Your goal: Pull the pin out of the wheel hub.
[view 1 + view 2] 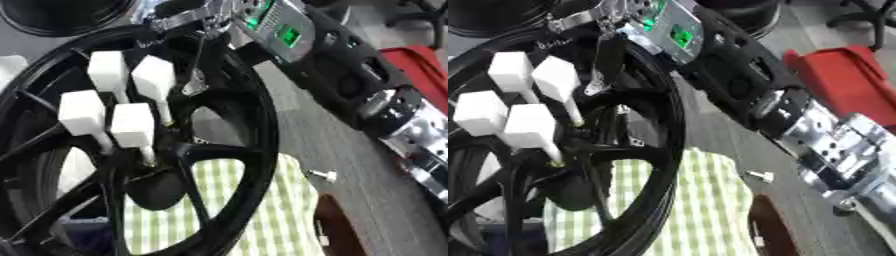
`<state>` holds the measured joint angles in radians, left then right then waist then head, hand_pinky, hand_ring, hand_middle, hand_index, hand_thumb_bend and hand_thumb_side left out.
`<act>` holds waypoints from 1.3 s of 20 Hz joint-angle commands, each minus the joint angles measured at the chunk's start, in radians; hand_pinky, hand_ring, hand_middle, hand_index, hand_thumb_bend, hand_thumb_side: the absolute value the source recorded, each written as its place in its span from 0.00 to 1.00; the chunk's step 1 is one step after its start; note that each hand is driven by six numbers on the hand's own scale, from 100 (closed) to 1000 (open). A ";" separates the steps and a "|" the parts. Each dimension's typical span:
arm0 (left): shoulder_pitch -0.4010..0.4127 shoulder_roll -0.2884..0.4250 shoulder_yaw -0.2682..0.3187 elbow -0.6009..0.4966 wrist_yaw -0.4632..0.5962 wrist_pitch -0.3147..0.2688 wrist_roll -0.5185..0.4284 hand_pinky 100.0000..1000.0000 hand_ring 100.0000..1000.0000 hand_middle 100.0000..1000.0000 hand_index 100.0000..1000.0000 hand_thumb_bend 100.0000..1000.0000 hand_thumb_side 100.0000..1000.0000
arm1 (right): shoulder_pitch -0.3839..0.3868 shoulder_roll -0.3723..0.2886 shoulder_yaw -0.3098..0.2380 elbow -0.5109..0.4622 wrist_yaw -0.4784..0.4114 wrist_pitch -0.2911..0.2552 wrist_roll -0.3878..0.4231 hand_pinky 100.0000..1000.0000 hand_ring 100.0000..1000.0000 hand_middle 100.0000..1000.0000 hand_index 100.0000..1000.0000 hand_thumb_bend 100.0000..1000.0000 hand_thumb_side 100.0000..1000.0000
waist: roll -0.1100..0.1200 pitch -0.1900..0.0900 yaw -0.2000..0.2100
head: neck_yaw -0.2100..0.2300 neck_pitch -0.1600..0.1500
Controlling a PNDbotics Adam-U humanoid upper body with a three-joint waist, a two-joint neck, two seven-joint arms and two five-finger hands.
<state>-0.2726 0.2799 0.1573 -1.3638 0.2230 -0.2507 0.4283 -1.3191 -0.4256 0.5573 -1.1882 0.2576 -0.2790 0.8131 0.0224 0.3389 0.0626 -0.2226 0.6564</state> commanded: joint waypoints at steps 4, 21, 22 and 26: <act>0.000 0.015 0.004 -0.013 0.001 0.000 -0.003 0.73 0.77 0.65 0.78 0.88 0.57 | -0.052 -0.043 -0.049 -0.056 -0.003 0.014 -0.025 0.68 0.47 0.41 0.55 0.04 0.00 | -0.001 -0.035 -0.001 | -0.002 -0.008; 0.024 0.029 0.016 -0.005 -0.002 -0.003 0.010 0.73 0.77 0.65 0.78 0.88 0.58 | -0.031 -0.257 -0.201 -0.143 -0.055 0.083 -0.120 0.68 0.47 0.41 0.56 0.07 0.00 | -0.007 -0.054 -0.032 | 0.030 0.020; 0.026 0.031 0.018 -0.004 -0.002 -0.004 0.012 0.73 0.77 0.65 0.78 0.88 0.58 | -0.015 -0.284 -0.212 -0.152 -0.063 0.087 -0.129 0.68 0.47 0.41 0.56 0.08 0.00 | -0.008 -0.055 -0.035 | 0.034 0.021; 0.032 0.035 0.024 -0.004 -0.003 -0.005 0.017 0.73 0.77 0.65 0.78 0.88 0.57 | 0.078 -0.416 -0.280 -0.193 -0.091 0.107 -0.188 0.68 0.47 0.41 0.55 0.09 0.00 | -0.011 -0.059 -0.046 | 0.048 0.026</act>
<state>-0.2375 0.2826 0.1701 -1.3569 0.2226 -0.2537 0.4409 -1.2266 -0.7734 0.3127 -1.3542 0.1816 -0.1778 0.6459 0.0098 0.3125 0.0176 -0.1811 0.6778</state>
